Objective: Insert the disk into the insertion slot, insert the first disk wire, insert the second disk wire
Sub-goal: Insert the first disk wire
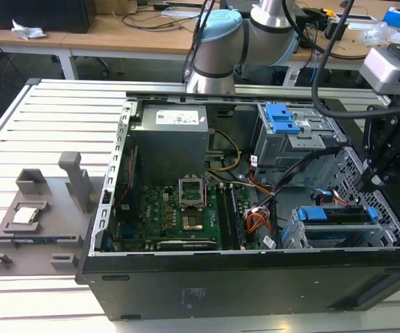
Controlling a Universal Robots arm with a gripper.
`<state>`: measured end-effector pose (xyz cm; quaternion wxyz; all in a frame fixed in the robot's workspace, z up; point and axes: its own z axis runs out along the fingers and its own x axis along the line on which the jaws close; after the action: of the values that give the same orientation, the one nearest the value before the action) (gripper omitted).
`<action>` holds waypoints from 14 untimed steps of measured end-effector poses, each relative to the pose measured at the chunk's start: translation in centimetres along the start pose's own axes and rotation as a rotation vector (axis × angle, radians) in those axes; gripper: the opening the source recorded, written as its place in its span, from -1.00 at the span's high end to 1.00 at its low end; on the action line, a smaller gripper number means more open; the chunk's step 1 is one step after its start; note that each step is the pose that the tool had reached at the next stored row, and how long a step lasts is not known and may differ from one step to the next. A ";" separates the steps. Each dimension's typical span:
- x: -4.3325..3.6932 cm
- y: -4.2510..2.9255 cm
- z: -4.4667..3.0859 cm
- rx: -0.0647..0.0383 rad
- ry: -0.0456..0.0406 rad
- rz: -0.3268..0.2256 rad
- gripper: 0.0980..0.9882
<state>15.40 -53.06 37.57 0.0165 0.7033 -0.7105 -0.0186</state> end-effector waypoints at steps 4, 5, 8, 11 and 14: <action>0.00 0.01 -0.20 0.000 0.0004 0.000 0.98; 0.00 0.01 -0.29 0.000 0.0002 0.000 0.98; 0.00 0.03 -0.68 0.000 0.0002 0.000 0.98; 0.00 0.04 -0.72 0.000 0.0002 0.000 0.98; 0.00 0.04 -0.73 0.000 0.0003 0.000 0.98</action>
<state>15.40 -53.06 38.30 0.0166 0.7033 -0.7105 -0.0185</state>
